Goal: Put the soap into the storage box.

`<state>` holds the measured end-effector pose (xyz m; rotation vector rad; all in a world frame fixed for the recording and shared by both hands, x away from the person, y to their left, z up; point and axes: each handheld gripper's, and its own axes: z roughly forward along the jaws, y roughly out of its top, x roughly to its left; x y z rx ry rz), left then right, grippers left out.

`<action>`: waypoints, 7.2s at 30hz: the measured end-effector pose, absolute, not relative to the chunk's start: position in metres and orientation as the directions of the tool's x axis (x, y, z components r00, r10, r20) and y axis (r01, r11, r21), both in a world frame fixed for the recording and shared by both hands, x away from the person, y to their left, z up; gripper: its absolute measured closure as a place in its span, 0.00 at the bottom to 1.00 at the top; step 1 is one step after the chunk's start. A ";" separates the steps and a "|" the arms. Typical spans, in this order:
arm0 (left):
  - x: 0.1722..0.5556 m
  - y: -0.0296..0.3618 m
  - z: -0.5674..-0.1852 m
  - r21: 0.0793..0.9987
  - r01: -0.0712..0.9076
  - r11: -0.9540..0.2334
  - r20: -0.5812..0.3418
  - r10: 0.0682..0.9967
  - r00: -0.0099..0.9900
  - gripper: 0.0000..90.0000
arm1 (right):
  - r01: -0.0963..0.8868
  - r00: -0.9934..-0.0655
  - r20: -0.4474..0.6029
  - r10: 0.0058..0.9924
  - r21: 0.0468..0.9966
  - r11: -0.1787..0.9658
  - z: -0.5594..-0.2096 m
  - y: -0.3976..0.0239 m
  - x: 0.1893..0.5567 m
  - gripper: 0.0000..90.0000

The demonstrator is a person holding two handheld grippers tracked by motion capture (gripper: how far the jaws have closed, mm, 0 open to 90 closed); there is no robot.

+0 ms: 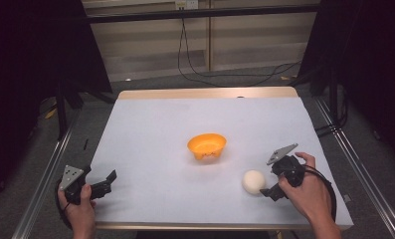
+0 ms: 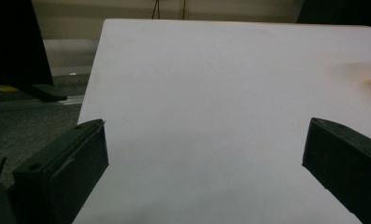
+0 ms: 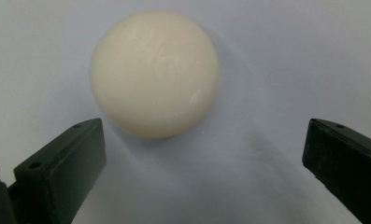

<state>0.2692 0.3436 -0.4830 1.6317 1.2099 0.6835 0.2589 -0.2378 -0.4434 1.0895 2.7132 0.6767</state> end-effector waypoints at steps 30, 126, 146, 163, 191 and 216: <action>0.269 0.344 -0.483 0.915 0.401 -0.045 -0.106 0.932 0.346 0.00 | 0.608 -0.763 0.094 0.640 0.440 0.661 -0.458 -0.204 0.271 0.27; 0.269 0.344 -0.483 0.918 0.392 -0.062 -0.085 0.934 0.347 0.00 | 0.488 -0.843 0.033 0.537 0.466 0.738 -0.388 -0.109 0.374 0.28; 0.269 0.344 -0.483 0.918 0.392 -0.062 -0.086 0.933 0.349 0.00 | 0.491 -0.841 0.013 0.541 0.439 0.753 -0.388 -0.086 0.398 0.28; 0.269 0.344 -0.483 0.917 0.395 -0.050 -0.099 0.932 0.348 0.00 | 0.562 -0.798 0.039 0.601 0.409 0.719 -0.403 -0.080 0.405 0.27; 0.269 0.344 -0.483 0.917 0.395 -0.049 -0.101 0.931 0.350 0.00 | 0.605 -0.749 0.058 0.660 0.466 0.645 -0.400 -0.100 0.398 0.11; 0.269 0.342 -0.483 0.915 0.399 -0.061 -0.088 0.935 0.345 0.00 | 0.580 -0.672 0.051 0.739 0.657 0.482 -0.416 -0.161 0.337 0.00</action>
